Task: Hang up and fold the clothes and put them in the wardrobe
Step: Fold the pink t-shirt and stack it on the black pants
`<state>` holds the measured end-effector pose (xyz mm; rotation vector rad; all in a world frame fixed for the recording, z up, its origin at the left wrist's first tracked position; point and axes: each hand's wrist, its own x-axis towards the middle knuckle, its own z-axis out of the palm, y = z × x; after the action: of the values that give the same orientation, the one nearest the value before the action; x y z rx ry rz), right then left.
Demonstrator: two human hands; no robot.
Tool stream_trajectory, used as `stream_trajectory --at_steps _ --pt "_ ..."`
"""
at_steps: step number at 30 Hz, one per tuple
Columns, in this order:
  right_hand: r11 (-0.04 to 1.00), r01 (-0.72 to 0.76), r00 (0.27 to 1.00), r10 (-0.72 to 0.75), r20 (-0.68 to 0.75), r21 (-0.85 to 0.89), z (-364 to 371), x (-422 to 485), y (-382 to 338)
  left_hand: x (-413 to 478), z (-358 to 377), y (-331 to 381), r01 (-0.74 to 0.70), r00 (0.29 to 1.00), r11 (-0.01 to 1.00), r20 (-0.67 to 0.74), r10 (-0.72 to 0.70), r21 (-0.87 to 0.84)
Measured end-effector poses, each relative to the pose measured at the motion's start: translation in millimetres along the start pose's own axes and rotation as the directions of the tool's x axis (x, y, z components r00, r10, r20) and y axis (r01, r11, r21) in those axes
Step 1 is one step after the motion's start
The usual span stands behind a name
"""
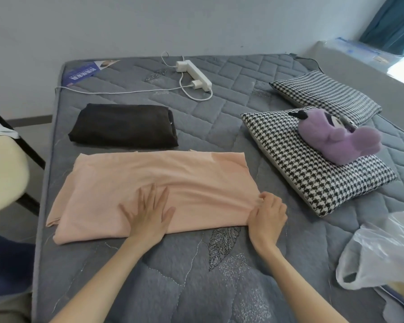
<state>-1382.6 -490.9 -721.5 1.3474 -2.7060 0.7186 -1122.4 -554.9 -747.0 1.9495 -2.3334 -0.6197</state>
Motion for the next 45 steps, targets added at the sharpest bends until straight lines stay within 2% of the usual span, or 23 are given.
stream_trajectory --at_steps 2,5,8,11,13,16,19,24,29,33,38,41,43,45 --pt "0.964 0.255 0.966 -0.257 0.022 0.070 1.3 -1.8 -17.1 2.7 -6.0 -0.7 0.004 0.998 1.000 -0.062 -0.004 0.000" --pt "0.848 0.496 0.806 -0.529 0.264 0.186 17.8 -11.7 -58.7 11.7 -14.1 2.9 -0.009 0.991 1.000 -0.136 0.012 0.022" --pt "0.764 0.609 0.650 -0.635 0.418 0.213 47.1 -19.4 -97.7 21.1 -15.4 3.0 -0.020 0.991 0.999 -0.135 0.024 0.034" --pt "0.723 0.668 0.591 -0.660 0.464 0.179 66.8 -6.8 -112.0 28.8 -12.5 -11.4 0.000 0.995 0.998 -0.100 0.006 0.060" --pt "0.734 0.670 0.614 -0.631 0.475 0.110 73.6 11.2 -105.7 31.8 -9.8 -25.0 0.021 0.997 0.995 -0.075 -0.014 0.094" --pt "0.802 0.594 0.730 -0.502 0.464 -0.066 78.6 47.4 -81.8 37.3 -8.3 -39.8 0.058 0.996 0.995 -0.075 -0.052 0.076" --pt "0.906 0.418 0.837 -0.356 0.417 -0.066 77.8 79.7 -61.2 49.9 -13.1 -49.4 0.116 0.988 0.991 -0.108 -0.108 0.065" --pt "0.963 0.242 0.907 -0.182 0.379 -0.116 89.4 94.9 -58.9 80.5 -29.7 -69.7 0.248 0.961 0.967 -0.142 -0.237 0.064" --pt "0.968 0.210 0.931 -0.154 0.332 -0.138 96.1 95.6 -59.6 103.9 -42.5 -83.2 0.358 0.909 0.933 -0.240 -0.342 0.025" --pt "0.966 0.213 0.935 -0.157 0.318 -0.148 97.1 93.7 -60.4 113.2 -44.1 -85.9 0.415 0.880 0.910 -0.249 -0.404 -0.008" --pt "0.958 0.237 0.922 -0.168 0.348 -0.164 92.3 93.6 -61.1 105.0 -51.7 -91.5 0.372 0.908 0.928 -0.191 -0.372 -0.039" --pt "0.950 0.258 0.904 -0.174 0.391 -0.175 87.0 93.6 -64.7 78.0 -53.6 -106.1 0.319 0.933 0.947 -0.191 -0.305 0.044" --pt "0.946 0.267 0.894 -0.172 0.415 -0.184 83.5 89.8 -69.2 53.3 -48.9 -115.5 0.278 0.949 0.960 -0.159 -0.272 0.018" --pt "0.947 0.297 0.880 -0.223 0.420 -0.120 80.7 81.8 -79.3 32.9 -45.3 -124.4 0.296 0.945 0.955 -0.144 -0.293 0.004"
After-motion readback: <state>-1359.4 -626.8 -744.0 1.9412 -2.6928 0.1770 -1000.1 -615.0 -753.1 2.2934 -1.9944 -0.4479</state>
